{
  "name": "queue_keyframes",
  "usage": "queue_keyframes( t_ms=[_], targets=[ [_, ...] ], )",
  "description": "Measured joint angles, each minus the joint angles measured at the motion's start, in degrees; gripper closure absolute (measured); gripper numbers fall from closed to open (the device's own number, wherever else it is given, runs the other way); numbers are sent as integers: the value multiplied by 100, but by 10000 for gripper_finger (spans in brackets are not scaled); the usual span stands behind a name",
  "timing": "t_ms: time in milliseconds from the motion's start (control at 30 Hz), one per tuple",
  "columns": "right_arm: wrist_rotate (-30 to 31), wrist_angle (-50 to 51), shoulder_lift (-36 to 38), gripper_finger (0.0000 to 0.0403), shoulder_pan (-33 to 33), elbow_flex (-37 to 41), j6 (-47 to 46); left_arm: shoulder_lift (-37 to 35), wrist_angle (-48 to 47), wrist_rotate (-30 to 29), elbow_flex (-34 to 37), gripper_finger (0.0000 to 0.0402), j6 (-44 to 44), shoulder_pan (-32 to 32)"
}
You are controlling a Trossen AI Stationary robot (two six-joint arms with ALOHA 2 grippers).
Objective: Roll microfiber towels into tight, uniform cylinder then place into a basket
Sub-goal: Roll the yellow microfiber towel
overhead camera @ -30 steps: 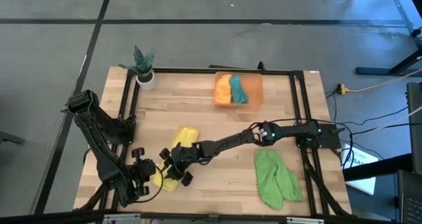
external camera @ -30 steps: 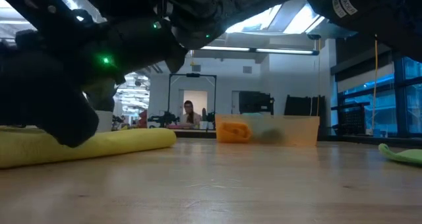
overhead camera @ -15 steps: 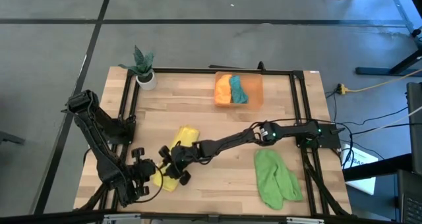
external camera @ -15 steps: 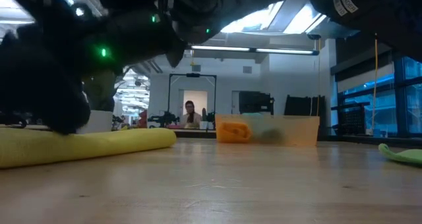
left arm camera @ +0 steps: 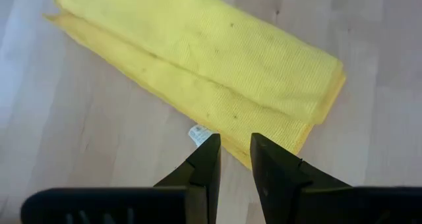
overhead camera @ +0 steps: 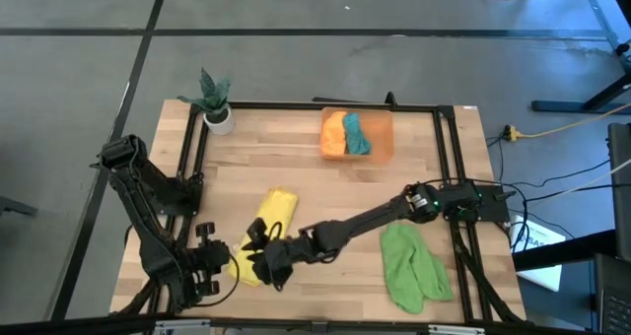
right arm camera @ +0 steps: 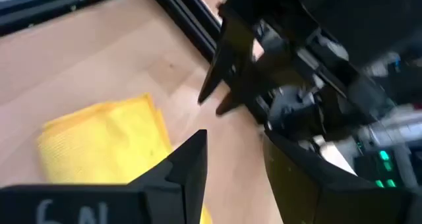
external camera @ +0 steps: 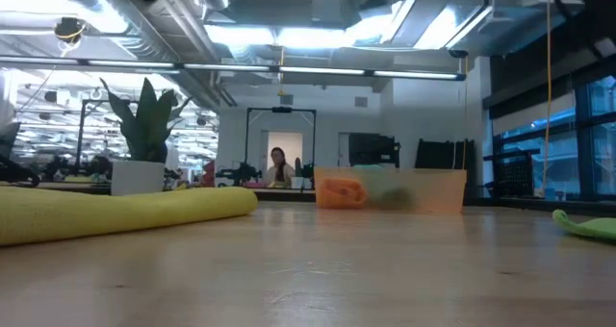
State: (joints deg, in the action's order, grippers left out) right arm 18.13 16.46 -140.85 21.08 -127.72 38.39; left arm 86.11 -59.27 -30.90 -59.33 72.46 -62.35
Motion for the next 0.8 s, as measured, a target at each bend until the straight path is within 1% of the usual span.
queue_keyframes(
  t_ms=[167,300,467,567,700,800],
  targets=[
    [625,699,358,256,281,0,-383,0,82,-413,0,325,38,-193],
    [1126,1071,493,256,532,0,-626,24,229,-434,0,325,38,-222],
    [1607,1559,668,256,889,0,-683,264,404,-470,21,325,1,-112],
    [1918,1587,683,256,1038,0,-718,409,867,-491,97,325,-500,152],
    [2059,1581,738,256,1179,0,-814,574,1939,-485,255,325,-1645,626],
    [2094,1614,756,256,1244,0,-963,748,2655,-242,362,325,-2477,1005]
  ],
)
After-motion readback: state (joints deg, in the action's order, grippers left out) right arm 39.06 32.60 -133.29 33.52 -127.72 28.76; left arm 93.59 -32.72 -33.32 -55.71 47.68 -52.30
